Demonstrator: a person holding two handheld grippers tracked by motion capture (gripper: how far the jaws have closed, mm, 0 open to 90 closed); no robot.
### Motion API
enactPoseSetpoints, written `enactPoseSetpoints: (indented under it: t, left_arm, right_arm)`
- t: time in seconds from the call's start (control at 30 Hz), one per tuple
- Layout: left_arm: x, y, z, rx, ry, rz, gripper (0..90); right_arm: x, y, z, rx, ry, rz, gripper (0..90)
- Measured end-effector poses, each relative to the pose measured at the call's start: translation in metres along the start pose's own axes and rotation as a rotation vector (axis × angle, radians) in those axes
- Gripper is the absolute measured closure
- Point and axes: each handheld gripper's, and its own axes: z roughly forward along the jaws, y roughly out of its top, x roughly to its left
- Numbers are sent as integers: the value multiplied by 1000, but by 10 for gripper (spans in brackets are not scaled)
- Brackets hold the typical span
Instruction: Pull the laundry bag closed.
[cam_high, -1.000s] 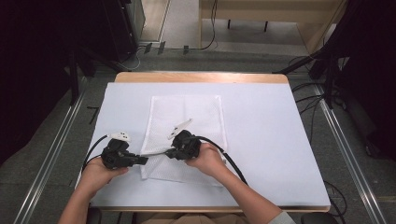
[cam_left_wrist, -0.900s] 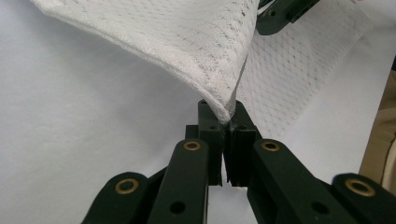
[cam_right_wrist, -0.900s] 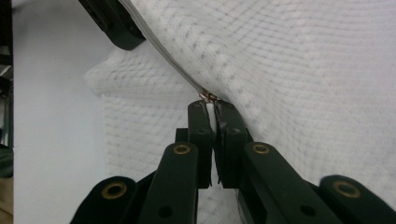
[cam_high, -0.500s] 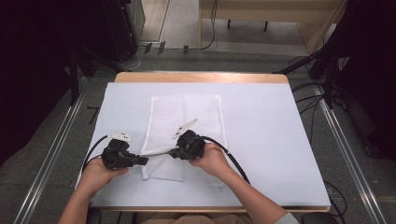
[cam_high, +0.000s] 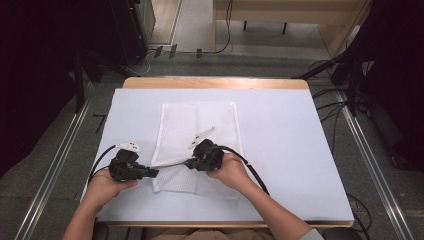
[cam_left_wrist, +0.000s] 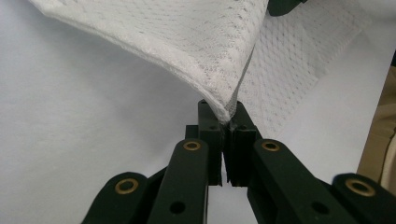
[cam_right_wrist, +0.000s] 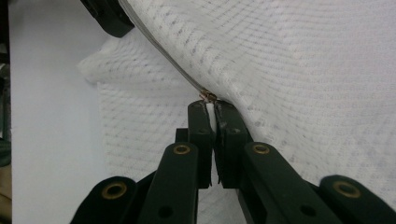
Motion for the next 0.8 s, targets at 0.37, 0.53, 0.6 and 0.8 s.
enactPoseSetpoints:
  t: [0.37,0.53,0.6,0.8]
  left_arm:
    - [0,0,0,2,-9,1,880]
    - [0,-1,0,5,-12,-1,880]
    - [0,-1,1,5,-11,-6,880]
    - [0,-1,1,12,-13,1,880]
  right_arm:
    - [-5,-7,-6,1,-8,11,881]
    - [-8,-12,-9,6,-12,33,882]
    - [-9,-13,-9,6,-12,27,881]
    - [-11,-17,-13,5,-17,39,882]
